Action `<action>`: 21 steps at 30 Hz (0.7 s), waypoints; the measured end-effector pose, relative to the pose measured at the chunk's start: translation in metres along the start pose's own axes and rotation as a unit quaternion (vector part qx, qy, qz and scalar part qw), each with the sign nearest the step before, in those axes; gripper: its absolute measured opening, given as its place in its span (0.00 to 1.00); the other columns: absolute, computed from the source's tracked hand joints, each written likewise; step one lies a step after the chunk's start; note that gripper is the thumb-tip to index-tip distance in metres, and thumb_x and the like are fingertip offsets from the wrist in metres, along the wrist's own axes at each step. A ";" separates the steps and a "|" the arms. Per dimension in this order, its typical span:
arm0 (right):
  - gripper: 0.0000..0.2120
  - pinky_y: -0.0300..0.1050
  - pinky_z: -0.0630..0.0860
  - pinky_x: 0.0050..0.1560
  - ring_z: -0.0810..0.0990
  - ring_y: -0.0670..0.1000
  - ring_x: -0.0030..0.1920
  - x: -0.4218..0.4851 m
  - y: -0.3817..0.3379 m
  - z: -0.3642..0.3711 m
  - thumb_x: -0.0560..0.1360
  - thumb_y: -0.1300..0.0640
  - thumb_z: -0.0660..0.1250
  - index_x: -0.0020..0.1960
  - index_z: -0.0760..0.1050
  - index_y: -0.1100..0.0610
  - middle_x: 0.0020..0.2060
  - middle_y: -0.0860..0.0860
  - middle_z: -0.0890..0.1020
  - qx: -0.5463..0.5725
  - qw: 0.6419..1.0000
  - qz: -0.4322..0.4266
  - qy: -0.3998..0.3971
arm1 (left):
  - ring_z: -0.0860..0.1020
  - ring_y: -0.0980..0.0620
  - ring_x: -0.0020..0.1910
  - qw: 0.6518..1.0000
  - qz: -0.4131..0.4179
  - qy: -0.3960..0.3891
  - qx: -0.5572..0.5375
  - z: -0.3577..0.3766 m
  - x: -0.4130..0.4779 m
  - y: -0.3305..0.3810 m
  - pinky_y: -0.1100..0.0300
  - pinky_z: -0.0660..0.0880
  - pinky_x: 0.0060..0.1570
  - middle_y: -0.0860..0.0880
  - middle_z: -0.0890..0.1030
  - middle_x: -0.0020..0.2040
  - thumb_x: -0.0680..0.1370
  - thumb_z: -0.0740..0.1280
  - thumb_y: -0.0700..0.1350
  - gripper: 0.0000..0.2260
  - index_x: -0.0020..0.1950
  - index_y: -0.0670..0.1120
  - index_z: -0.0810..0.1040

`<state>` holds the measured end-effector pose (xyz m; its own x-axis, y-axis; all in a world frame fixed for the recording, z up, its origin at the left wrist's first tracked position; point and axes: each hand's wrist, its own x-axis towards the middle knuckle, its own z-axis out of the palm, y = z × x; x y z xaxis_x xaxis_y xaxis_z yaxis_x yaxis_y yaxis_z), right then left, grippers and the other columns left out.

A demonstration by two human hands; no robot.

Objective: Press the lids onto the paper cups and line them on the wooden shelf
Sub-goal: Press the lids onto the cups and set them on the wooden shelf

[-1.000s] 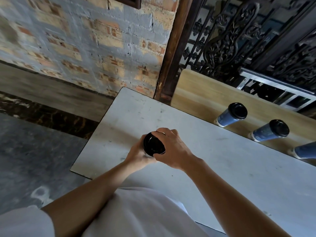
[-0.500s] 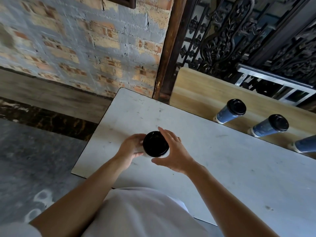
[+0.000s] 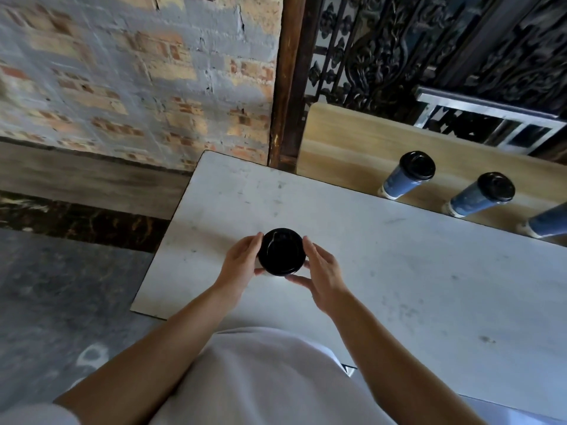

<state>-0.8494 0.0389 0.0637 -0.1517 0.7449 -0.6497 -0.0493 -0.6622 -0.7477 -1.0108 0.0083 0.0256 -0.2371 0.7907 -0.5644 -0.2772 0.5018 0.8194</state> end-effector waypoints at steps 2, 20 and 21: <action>0.16 0.57 0.84 0.53 0.80 0.50 0.60 0.000 0.006 0.001 0.84 0.48 0.60 0.59 0.82 0.56 0.55 0.51 0.85 -0.009 1.000 -0.016 0.002 | 0.83 0.48 0.58 1.000 0.006 0.010 0.008 0.001 -0.001 0.000 0.52 0.84 0.50 0.43 0.84 0.56 0.83 0.62 0.55 0.17 0.57 0.44 0.82; 0.12 0.59 0.85 0.42 0.81 0.54 0.55 0.003 0.010 0.014 0.84 0.53 0.57 0.59 0.78 0.54 0.53 0.53 0.80 -0.082 0.993 -0.036 0.071 | 0.80 0.62 0.46 0.977 0.159 -0.028 0.141 0.002 0.004 0.007 0.67 0.74 0.51 0.52 0.82 0.46 0.84 0.56 0.48 0.12 0.51 0.49 0.79; 0.12 0.59 0.85 0.42 0.81 0.54 0.56 0.003 0.011 0.015 0.84 0.53 0.56 0.59 0.77 0.54 0.54 0.54 0.80 -0.079 0.994 -0.032 0.072 | 0.80 0.62 0.48 0.976 0.157 -0.034 0.145 0.002 0.005 0.008 0.65 0.75 0.53 0.53 0.82 0.47 0.84 0.56 0.49 0.12 0.52 0.50 0.78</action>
<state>-0.8650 0.0324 0.0553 -0.0093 0.7971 -0.6038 0.1021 -0.5999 -0.7935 -1.0119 0.0167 0.0296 -0.2036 0.9377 -0.2815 0.0774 0.3020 0.9501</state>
